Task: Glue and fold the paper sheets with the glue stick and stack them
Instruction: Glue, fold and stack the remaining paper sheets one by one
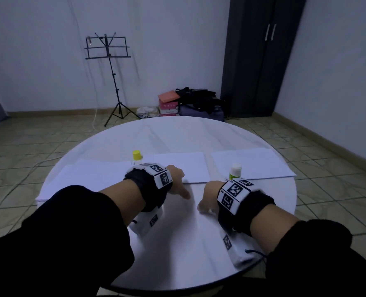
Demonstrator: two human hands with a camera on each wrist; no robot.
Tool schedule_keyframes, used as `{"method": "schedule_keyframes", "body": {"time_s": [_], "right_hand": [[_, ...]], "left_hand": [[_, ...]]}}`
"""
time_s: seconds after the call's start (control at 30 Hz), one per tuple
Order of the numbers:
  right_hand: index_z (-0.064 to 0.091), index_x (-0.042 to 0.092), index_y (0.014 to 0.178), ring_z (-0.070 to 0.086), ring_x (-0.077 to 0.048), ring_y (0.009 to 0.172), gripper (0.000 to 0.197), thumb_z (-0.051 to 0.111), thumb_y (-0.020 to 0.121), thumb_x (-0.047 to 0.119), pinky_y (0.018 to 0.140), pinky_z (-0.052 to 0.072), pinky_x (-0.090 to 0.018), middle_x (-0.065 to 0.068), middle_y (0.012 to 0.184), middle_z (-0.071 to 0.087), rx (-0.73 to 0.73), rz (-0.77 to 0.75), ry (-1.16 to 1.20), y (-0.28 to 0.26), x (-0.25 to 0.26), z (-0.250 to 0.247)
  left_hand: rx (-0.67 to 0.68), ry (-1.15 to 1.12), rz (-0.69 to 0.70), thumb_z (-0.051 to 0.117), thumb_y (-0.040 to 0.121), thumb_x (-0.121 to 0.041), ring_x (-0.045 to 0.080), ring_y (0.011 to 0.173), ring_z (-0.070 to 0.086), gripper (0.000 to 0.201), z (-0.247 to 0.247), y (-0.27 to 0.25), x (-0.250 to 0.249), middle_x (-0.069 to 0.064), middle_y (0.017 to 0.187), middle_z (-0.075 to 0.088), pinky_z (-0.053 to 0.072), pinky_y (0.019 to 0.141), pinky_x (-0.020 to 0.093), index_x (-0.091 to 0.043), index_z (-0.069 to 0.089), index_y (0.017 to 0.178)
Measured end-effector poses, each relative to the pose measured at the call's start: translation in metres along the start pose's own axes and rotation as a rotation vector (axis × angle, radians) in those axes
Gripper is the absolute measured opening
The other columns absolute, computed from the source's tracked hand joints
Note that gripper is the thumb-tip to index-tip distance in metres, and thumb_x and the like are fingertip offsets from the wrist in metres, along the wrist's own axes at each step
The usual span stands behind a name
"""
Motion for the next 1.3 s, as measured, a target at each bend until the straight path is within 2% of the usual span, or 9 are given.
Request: {"method": "schedule_keyframes", "body": {"time_s": [0.13,0.27,0.33,0.37,0.43,0.5,0.63,0.9,1.3], "right_hand": [[0.063,0.015,0.068,0.066,-0.024,0.074,0.046,0.064,0.051,0.058,0.075,0.056,-0.038,0.002,0.072,0.068,0.127,0.001,-0.157,0.013,-0.045,0.020],[0.059,0.012,0.062,0.060,-0.015,0.059,0.023,0.067,0.067,0.033,0.059,0.052,-0.021,0.003,0.062,0.060,0.103,0.051,-0.148,-0.007,-0.098,-0.004],[0.064,0.018,0.075,0.064,-0.022,0.082,0.011,0.063,0.076,0.029,0.075,0.054,-0.027,0.001,0.082,0.066,0.020,0.080,-0.127,-0.001,-0.121,-0.023],[0.067,0.017,0.097,0.061,-0.024,0.102,0.019,0.060,0.082,0.027,0.089,0.051,-0.031,-0.003,0.105,0.066,-0.012,0.092,-0.118,0.003,-0.130,-0.032],[0.044,0.012,0.138,0.045,-0.025,0.128,0.049,0.053,0.091,0.023,0.104,0.040,-0.032,-0.009,0.141,0.044,-0.036,0.119,-0.080,0.010,-0.143,-0.042],[0.021,0.019,0.150,0.030,-0.024,0.139,0.066,0.051,0.092,0.023,0.111,0.031,-0.033,-0.007,0.154,0.023,-0.026,0.099,-0.054,0.022,-0.150,-0.044],[0.009,0.026,0.152,0.023,-0.023,0.142,0.076,0.054,0.092,0.028,0.110,0.027,-0.032,-0.005,0.157,0.018,0.051,0.036,-0.066,0.043,-0.152,-0.039],[0.016,0.025,0.151,0.027,-0.022,0.141,0.071,0.055,0.092,0.029,0.108,0.029,-0.030,-0.004,0.155,0.025,0.071,-0.058,-0.160,0.064,-0.147,-0.037],[0.020,0.026,0.151,0.026,-0.021,0.141,0.069,0.055,0.092,0.035,0.109,0.029,-0.032,-0.001,0.154,0.026,0.074,-0.074,-0.193,0.064,-0.144,-0.041]], "left_hand": [[0.011,0.023,0.066,0.064,0.084,-0.052,0.025,0.142,0.026,0.081,-0.003,0.003,-0.036,0.003,0.154,0.027,0.026,0.115,0.038,-0.018,0.029,0.149],[0.011,0.108,0.071,0.059,0.085,-0.055,0.026,0.141,0.025,0.077,-0.014,0.015,-0.059,0.003,0.152,0.032,0.027,0.114,0.038,-0.020,0.032,0.148],[0.014,0.140,0.054,0.058,0.086,-0.055,0.027,0.138,0.031,0.074,-0.023,0.027,-0.064,0.005,0.148,0.038,0.030,0.110,0.038,-0.017,0.037,0.145],[0.014,0.152,0.046,0.058,0.086,-0.056,0.027,0.136,0.034,0.073,-0.027,0.034,-0.066,0.006,0.146,0.041,0.032,0.109,0.037,-0.015,0.039,0.144],[0.015,0.160,0.036,0.058,0.086,-0.056,0.028,0.133,0.040,0.072,-0.036,0.051,-0.071,0.007,0.144,0.045,0.036,0.106,0.037,-0.013,0.042,0.142],[0.018,0.170,0.039,0.055,0.089,-0.055,0.028,0.132,0.041,0.071,-0.041,0.068,-0.080,0.008,0.143,0.046,0.035,0.106,0.037,-0.010,0.042,0.142],[0.022,0.174,0.060,0.048,0.091,-0.058,0.027,0.132,0.041,0.073,-0.041,0.100,-0.101,0.010,0.145,0.043,0.035,0.108,0.037,-0.008,0.038,0.143],[0.003,0.123,0.108,0.060,0.089,-0.047,0.029,0.139,0.030,0.088,-0.039,0.134,-0.131,0.014,0.154,0.026,0.030,0.107,0.037,-0.009,0.011,0.151],[0.011,0.061,0.191,0.069,0.082,-0.046,0.026,0.132,0.042,0.094,-0.039,0.141,-0.133,0.004,0.148,0.041,0.036,0.108,0.038,-0.009,0.017,0.150]]}}
Point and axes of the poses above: each hand's wrist, its own y-axis towards the middle knuckle, its own z-axis out of the palm, x = y × z, the point moved 8 cm from there along y, towards the middle knuckle
